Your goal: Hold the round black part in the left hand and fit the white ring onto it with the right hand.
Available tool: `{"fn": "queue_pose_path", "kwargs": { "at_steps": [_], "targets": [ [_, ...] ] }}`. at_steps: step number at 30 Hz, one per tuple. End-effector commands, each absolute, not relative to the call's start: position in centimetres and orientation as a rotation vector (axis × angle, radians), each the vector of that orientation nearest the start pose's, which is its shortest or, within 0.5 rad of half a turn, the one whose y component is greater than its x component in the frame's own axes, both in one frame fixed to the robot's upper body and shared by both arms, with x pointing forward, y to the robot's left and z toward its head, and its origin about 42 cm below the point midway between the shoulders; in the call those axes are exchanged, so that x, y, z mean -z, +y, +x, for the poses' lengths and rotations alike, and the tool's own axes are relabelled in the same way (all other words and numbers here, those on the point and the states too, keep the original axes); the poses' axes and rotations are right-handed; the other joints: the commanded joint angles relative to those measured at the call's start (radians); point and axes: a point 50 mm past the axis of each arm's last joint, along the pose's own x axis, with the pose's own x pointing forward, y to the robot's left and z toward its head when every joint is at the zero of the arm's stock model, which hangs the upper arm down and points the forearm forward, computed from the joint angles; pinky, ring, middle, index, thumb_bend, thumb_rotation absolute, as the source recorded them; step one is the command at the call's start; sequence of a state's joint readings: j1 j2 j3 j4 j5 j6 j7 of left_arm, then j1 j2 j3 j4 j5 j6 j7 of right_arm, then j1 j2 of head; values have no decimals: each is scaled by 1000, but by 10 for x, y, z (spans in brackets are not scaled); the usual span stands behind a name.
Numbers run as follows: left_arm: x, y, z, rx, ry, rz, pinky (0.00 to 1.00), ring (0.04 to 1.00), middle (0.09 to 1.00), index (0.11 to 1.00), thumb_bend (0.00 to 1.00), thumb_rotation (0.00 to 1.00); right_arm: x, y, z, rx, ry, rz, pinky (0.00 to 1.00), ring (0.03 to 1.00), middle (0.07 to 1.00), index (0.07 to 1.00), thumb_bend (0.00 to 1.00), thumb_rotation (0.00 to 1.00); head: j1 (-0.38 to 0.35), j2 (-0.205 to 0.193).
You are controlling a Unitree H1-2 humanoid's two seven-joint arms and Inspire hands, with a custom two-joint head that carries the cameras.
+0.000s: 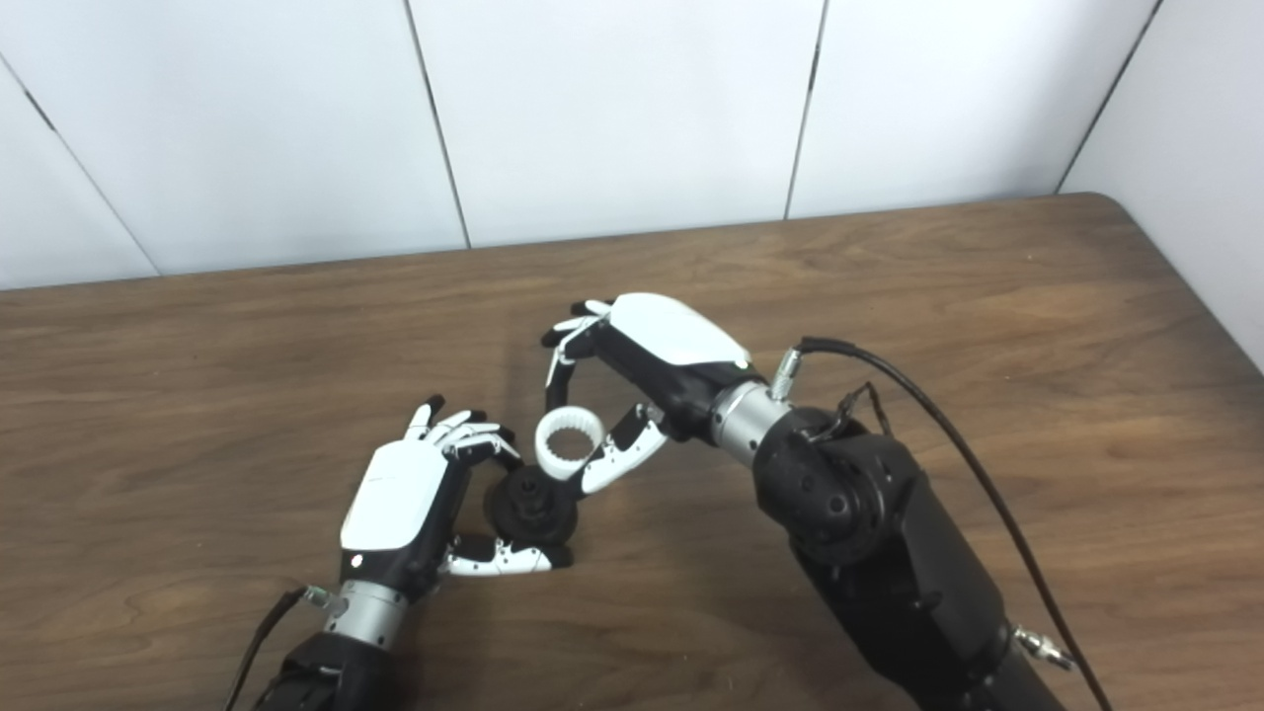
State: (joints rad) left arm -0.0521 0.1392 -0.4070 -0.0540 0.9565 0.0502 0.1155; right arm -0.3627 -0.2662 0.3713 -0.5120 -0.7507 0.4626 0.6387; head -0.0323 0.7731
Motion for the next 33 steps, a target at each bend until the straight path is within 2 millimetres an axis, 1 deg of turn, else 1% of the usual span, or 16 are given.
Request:
{"fn": "queue_pose_path", "kwargs": {
  "at_steps": [1,8,15,25,33],
  "targets": [
    [-112,142,279,233,-286,1092,1000,864,753,484,525,58,-281,-150,313,-519,-300,-1033,1000,970,857,483,524,134,1,1],
    [-110,141,280,232,-288,1096,1000,869,754,484,525,59,-275,-139,317,-537,-295,-1012,1000,975,858,483,524,134,10,1],
    [-110,141,281,227,-287,1103,1000,870,756,484,525,59,-268,-132,318,-542,-275,-995,1000,973,855,484,523,133,13,2],
    [-110,141,282,224,-288,1105,1000,869,754,485,525,59,-258,-129,318,-551,-246,-997,1000,981,856,483,523,132,10,-1],
    [-110,142,283,221,-295,1107,1000,864,751,485,525,59,-254,-130,319,-551,-235,-998,1000,982,859,484,523,132,10,-1]
  ]
}}
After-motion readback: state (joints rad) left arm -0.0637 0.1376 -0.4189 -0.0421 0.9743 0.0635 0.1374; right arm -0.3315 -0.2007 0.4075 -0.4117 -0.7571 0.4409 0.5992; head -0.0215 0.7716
